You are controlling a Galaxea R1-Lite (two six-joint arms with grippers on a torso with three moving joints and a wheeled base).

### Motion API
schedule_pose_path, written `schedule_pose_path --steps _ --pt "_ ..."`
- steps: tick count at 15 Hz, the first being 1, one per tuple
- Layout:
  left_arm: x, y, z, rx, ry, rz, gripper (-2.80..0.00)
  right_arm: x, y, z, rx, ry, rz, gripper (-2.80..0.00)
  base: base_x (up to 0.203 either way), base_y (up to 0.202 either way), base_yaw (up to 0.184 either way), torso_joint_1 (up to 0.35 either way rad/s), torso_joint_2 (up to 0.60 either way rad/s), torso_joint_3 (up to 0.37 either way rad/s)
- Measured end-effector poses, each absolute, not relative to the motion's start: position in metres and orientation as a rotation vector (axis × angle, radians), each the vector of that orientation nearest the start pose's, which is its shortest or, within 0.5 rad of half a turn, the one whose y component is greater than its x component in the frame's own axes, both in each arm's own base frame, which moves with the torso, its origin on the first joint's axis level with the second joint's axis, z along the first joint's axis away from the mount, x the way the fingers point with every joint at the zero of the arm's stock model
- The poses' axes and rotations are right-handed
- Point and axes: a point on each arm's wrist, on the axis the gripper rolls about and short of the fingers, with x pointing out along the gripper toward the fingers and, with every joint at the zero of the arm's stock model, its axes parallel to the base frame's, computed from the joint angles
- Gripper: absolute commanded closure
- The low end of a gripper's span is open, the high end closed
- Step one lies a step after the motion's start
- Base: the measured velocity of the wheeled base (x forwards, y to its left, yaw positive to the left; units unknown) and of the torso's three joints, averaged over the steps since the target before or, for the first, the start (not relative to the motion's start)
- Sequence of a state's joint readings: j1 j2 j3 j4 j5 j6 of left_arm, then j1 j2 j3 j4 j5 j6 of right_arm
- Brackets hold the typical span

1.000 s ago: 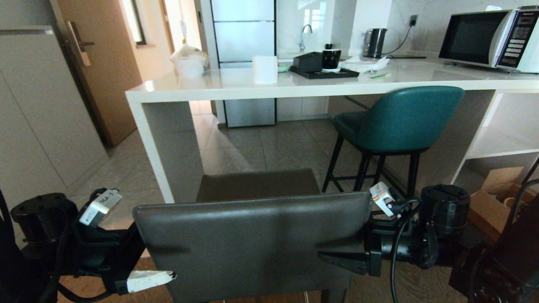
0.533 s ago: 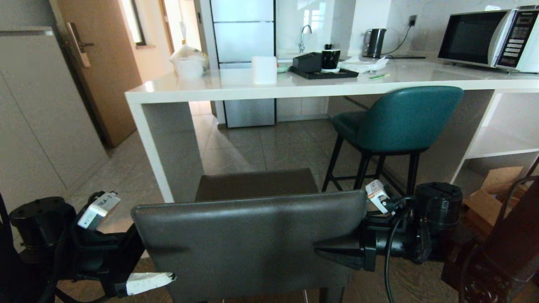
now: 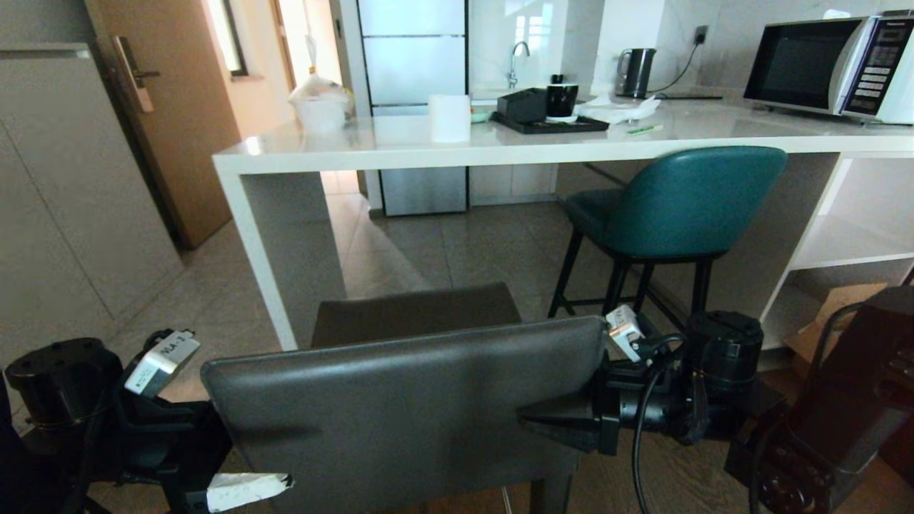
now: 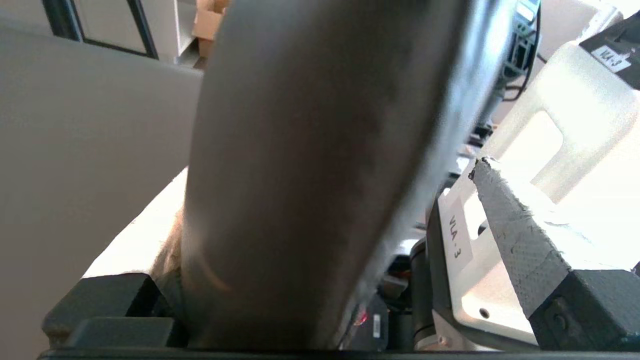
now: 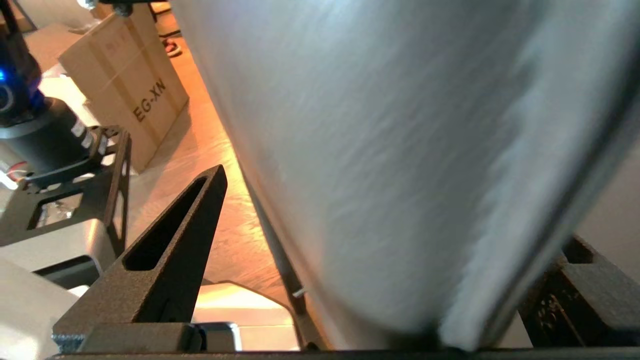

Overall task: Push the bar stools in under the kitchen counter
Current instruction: Pull the gray chair out from under the dining table

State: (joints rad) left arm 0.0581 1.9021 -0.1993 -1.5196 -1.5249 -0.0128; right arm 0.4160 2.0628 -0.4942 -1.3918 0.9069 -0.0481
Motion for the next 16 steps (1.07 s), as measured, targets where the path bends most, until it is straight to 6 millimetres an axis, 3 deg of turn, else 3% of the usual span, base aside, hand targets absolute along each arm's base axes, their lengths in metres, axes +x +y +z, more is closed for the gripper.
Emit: schedule_pose_path --steps 16 --pt "0.258 -0.006 0.092 -0.097 0.094 -1.457 -2.8 0.251 0.142 0.081 0.009 0.172 1.362 -2.8 0.0 0.0 0.0 0.0 0.0 0.0"
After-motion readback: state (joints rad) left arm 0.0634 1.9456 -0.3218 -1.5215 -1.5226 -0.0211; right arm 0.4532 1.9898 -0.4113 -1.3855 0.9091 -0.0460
